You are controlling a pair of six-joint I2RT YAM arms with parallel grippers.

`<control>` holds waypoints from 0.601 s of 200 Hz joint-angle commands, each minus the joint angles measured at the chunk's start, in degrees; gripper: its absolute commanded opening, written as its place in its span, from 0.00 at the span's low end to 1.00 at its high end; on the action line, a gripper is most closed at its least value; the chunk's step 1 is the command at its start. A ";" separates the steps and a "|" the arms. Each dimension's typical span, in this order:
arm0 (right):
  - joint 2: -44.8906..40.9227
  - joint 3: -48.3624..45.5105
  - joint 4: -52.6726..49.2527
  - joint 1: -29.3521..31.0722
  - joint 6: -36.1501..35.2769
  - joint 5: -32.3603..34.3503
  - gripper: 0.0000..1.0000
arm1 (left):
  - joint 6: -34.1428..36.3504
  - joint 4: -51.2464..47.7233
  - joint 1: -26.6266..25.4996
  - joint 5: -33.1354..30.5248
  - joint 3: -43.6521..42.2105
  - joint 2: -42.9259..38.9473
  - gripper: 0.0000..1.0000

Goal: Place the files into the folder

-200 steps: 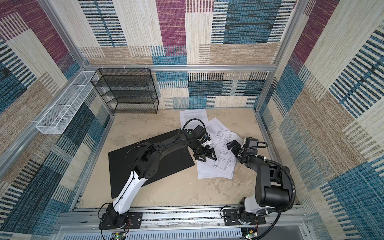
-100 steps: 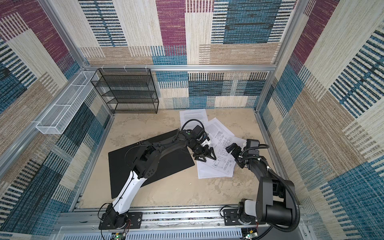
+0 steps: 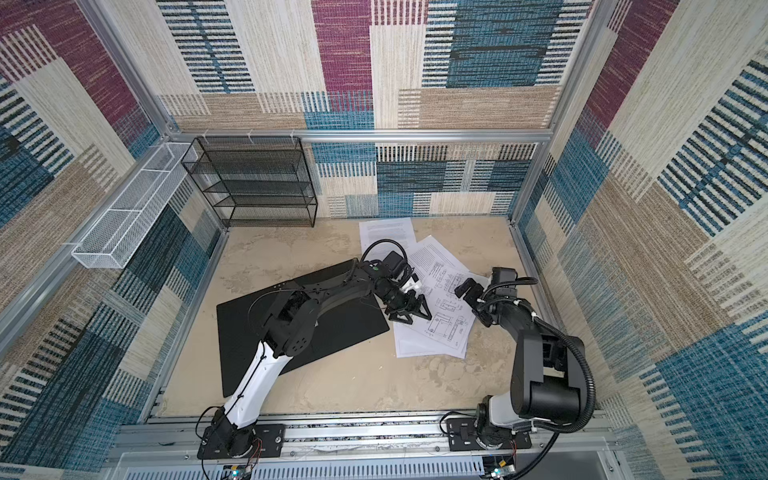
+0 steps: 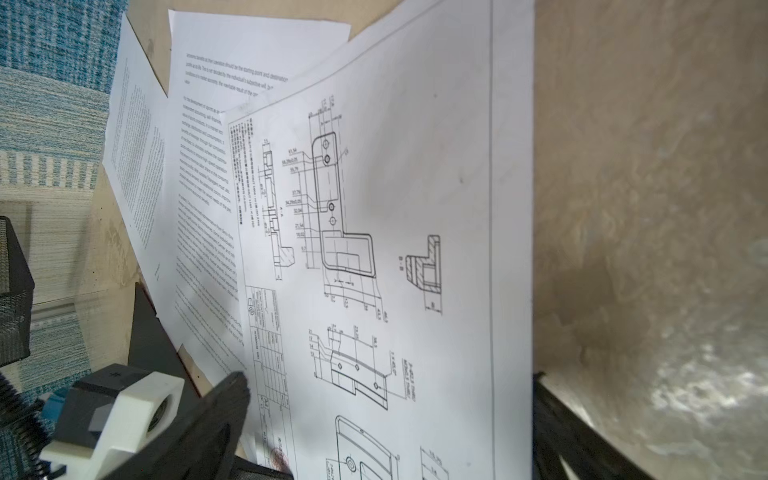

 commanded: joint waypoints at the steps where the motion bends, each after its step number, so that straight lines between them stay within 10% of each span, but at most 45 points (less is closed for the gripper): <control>1: -2.62 -0.13 0.44 1.30 -0.05 -0.27 0.98 | -0.65 -10.98 -0.95 -13.33 -2.63 4.08 0.86; 120: -7.91 -5.89 -0.30 5.55 3.01 3.77 0.64 | -0.89 -9.93 -0.21 -12.78 -4.21 3.12 0.86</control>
